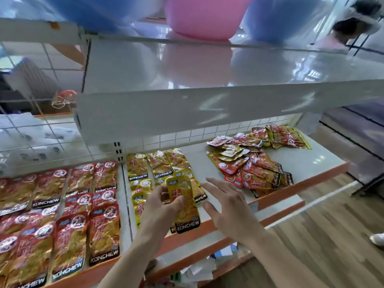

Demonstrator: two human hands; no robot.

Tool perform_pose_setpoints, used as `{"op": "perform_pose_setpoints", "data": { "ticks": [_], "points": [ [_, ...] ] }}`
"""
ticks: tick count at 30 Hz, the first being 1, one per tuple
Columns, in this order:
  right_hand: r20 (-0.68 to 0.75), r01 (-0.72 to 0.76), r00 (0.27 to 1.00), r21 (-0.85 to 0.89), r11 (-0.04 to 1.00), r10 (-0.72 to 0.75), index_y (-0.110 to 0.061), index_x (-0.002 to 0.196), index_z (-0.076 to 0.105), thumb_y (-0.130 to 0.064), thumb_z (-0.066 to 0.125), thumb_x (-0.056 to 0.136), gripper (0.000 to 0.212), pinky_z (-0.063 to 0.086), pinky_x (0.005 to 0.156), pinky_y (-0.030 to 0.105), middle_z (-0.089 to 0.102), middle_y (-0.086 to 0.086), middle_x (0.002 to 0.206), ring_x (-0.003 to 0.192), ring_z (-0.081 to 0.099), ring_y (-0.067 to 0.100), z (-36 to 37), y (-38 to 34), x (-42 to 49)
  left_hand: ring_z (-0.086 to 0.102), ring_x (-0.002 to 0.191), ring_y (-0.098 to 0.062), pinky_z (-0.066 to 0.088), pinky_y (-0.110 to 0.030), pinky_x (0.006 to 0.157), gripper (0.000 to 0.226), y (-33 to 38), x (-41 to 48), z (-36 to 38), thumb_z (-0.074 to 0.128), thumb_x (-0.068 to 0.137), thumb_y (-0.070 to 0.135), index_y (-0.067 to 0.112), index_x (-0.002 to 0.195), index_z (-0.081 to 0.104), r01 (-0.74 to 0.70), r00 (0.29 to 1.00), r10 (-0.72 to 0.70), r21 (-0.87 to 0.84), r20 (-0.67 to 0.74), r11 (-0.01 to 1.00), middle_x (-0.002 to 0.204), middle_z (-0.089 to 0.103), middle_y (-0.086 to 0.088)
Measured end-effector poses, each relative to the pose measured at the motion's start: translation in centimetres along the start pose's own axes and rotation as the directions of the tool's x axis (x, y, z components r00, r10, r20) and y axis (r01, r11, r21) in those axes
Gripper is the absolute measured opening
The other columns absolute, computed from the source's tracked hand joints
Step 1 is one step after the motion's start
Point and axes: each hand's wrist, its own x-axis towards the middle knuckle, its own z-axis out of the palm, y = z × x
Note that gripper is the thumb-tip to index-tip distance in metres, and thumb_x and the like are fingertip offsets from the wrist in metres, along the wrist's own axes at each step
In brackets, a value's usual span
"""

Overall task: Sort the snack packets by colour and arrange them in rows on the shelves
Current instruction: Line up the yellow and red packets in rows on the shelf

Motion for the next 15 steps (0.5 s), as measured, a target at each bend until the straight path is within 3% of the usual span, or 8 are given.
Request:
{"op": "perform_pose_setpoints", "data": {
  "ticks": [2,6,12,15],
  "points": [
    [0.019,0.038,0.999,0.015,0.999,-0.039,-0.034,0.145,0.045,-0.040,0.057,0.097,0.050,0.024,0.114,0.032,0.039,-0.016,0.151,0.140,0.028,0.005,0.2,1.3,0.6,0.068,0.073,0.003,0.050,-0.013,0.054,0.019,-0.2,0.2,1.3,0.074,0.089,0.011,0.019,0.101,0.063,-0.002,0.999,0.002,0.011,-0.035,1.000,0.094,0.071,0.000],
    [0.065,0.125,0.990,0.034,0.992,-0.127,-0.036,0.143,0.045,-0.041,0.057,0.096,0.049,0.026,0.115,0.033,0.041,-0.017,0.150,0.139,0.030,0.003,0.7,4.5,1.5,0.068,0.072,0.001,0.051,-0.014,0.056,0.021,-0.6,0.7,4.0,0.076,0.087,0.012,0.018,0.101,0.063,0.006,0.993,0.004,0.084,-0.115,0.996,0.088,0.072,0.003],
    [0.089,0.235,0.966,0.083,0.968,-0.242,-0.032,0.140,0.050,-0.039,0.058,0.096,0.046,0.031,0.112,0.041,0.045,-0.012,0.148,0.138,0.036,0.009,0.4,8.5,3.2,0.070,0.074,-0.010,0.059,-0.032,0.071,0.019,-1.1,1.8,7.0,0.080,0.084,0.023,0.024,0.090,0.062,0.028,0.968,0.043,0.275,-0.247,0.961,0.080,0.072,0.005],
    [0.107,0.268,0.954,0.116,0.956,-0.280,-0.031,0.141,0.050,-0.038,0.058,0.096,0.047,0.030,0.113,0.041,0.045,-0.011,0.148,0.138,0.036,0.010,0.3,9.5,3.7,0.068,0.076,-0.007,0.057,-0.027,0.070,0.023,-1.0,2.1,7.9,0.080,0.084,0.022,0.026,0.090,0.058,0.023,0.959,0.083,0.365,-0.272,0.931,0.081,0.069,0.008]
  ]
}}
